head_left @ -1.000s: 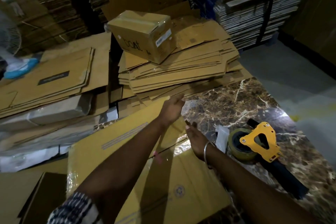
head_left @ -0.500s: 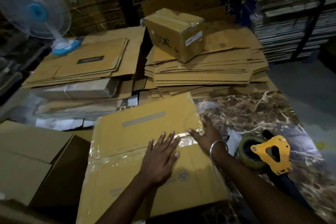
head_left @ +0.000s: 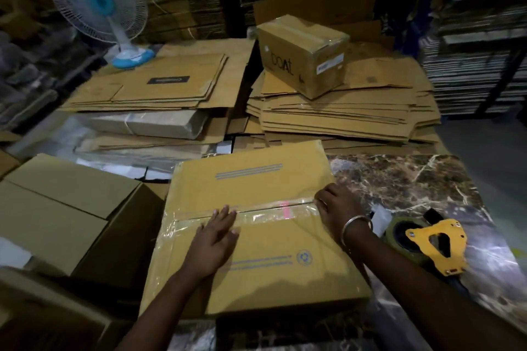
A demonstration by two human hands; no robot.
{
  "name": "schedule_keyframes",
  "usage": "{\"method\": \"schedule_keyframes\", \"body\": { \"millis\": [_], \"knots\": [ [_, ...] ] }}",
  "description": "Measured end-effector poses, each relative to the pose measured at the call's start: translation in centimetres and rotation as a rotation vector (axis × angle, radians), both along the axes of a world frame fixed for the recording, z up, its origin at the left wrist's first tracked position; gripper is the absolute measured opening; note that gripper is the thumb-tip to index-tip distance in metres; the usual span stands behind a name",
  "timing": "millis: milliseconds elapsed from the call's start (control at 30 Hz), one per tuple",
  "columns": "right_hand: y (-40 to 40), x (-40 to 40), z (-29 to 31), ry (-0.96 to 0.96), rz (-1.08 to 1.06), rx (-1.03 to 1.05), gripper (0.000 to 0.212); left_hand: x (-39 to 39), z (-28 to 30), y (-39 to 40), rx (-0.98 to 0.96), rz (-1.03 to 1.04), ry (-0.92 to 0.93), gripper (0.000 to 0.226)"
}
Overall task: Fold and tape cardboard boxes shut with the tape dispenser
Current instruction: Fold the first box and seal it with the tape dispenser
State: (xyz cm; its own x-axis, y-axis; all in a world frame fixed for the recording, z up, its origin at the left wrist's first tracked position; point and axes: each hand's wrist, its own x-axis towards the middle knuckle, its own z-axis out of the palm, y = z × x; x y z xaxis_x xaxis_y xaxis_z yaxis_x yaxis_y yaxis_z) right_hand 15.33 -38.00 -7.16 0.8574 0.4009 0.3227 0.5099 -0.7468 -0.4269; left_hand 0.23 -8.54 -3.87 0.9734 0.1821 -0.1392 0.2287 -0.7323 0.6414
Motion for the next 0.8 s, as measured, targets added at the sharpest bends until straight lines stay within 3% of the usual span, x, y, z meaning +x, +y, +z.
{"method": "schedule_keyframes", "body": {
  "millis": [67,100,167,233,267,400,467,533,800],
  "knots": [
    [0.1,-0.9,0.7,-0.025,-0.024,-0.051,0.005,-0.3,1.0,1.0,-0.149,0.115,-0.1,0.031],
    [0.3,-1.2,1.2,-0.033,-0.035,-0.075,0.007,-0.6,1.3,1.7,-0.108,0.141,-0.159,0.026],
    [0.9,-2.0,2.3,-0.007,-0.076,-0.128,0.011,-1.4,1.3,4.0,0.124,0.146,-0.223,0.038],
    [2.1,-2.8,2.3,0.014,-0.162,-0.196,0.018,-2.3,0.5,6.7,0.35,0.186,-0.154,0.052],
    [2.7,-3.4,2.3,0.036,-0.22,-0.228,0.02,-2.8,0.0,7.8,0.375,0.205,-0.083,0.057],
    [6.0,-6.4,2.7,0.179,-0.341,-0.291,0.006,-4.2,-1.7,9.5,0.107,0.185,-0.041,0.076],
    [7.3,-7.4,2.1,0.268,-0.346,-0.402,0.032,-4.0,-2.0,9.9,0.028,0.21,-0.057,0.081],
    [8.5,-8.2,1.7,0.327,-0.504,-0.34,0.048,-3.9,-2.0,10.4,-0.121,0.283,-0.018,0.086],
    [16.1,-11.6,2.3,0.383,-0.542,-0.378,0.056,-4.4,-1.0,12.1,-0.684,0.473,-0.008,0.075]
  ]
}}
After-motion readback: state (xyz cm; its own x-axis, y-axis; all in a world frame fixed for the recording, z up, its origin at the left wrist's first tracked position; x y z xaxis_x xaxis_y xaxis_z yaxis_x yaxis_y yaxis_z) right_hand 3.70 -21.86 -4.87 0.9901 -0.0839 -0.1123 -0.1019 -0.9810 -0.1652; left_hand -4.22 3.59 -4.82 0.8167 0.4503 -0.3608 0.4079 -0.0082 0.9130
